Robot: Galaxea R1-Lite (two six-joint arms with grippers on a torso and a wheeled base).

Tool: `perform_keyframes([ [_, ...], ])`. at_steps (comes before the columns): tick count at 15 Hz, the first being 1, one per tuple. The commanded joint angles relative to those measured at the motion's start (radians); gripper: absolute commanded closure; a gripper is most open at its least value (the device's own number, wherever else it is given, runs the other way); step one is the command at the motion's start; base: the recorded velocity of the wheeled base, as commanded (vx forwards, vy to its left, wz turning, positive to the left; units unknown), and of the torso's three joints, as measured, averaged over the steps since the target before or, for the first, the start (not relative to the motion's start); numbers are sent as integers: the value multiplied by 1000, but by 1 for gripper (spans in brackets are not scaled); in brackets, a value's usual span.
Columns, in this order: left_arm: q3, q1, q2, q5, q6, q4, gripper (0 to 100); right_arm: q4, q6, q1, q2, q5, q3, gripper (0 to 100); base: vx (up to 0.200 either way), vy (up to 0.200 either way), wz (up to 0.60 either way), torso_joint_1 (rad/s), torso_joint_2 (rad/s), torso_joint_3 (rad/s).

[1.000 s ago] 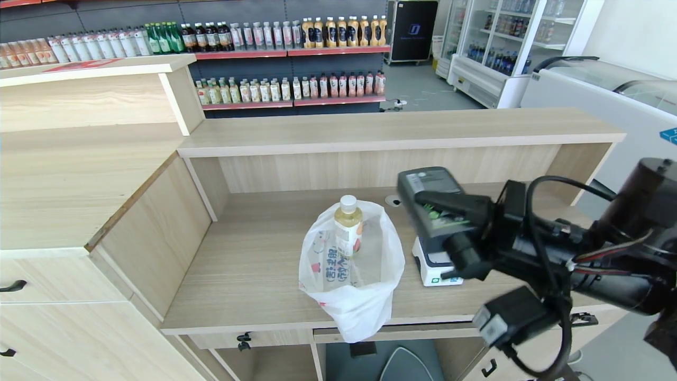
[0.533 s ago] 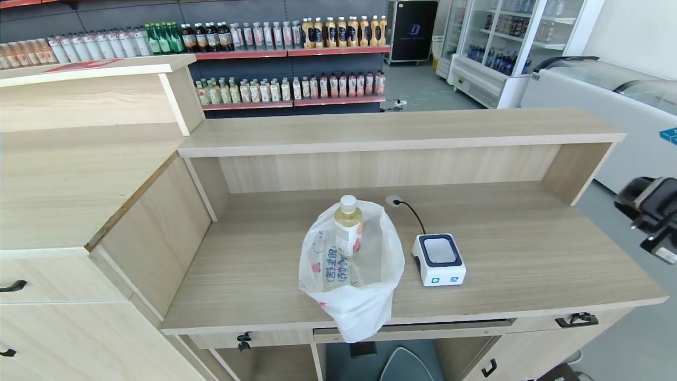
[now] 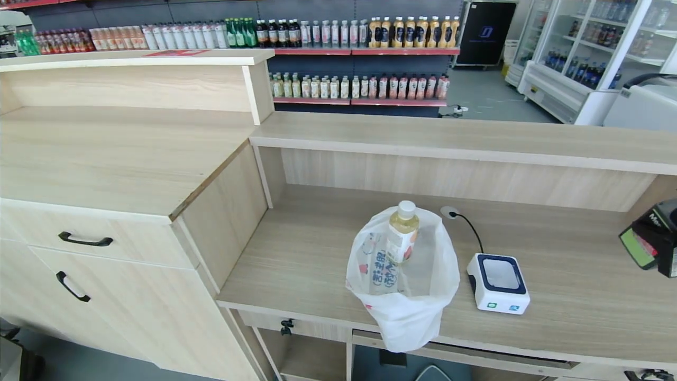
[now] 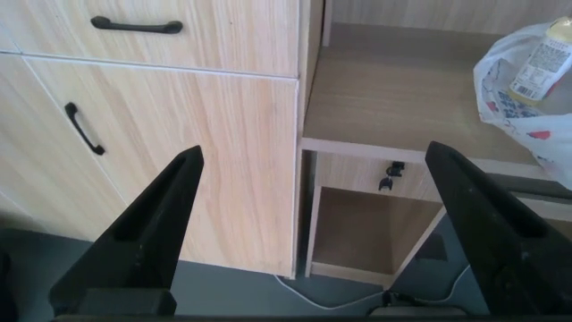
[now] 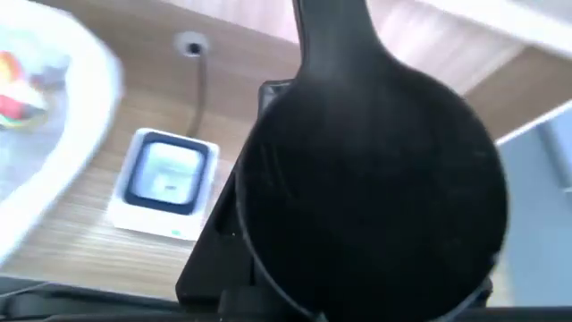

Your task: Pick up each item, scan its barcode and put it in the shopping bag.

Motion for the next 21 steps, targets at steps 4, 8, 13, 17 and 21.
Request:
perform_keyframes([
  [4,0,-1,0,1,1,0,0,217,391,25,194,72,-114,100,0,0,0,0,0,0],
  [8,0,-1,0,-1,1,0,0,319,502,-1,312,305,-278,100,0,0,0,0,0,0],
  [13,0,-1,0,1,1,0,0,318,306,-1,421,386,-308,100,0,0,0,0,0,0],
  [17,0,-1,0,-1,-1,0,0,283,206,1,481,483,-310,100,0,0,0,0,0,0],
  [21,0,-1,0,1,1,0,0,233,186,1,530,506,-310,100,0,0,0,0,0,0],
])
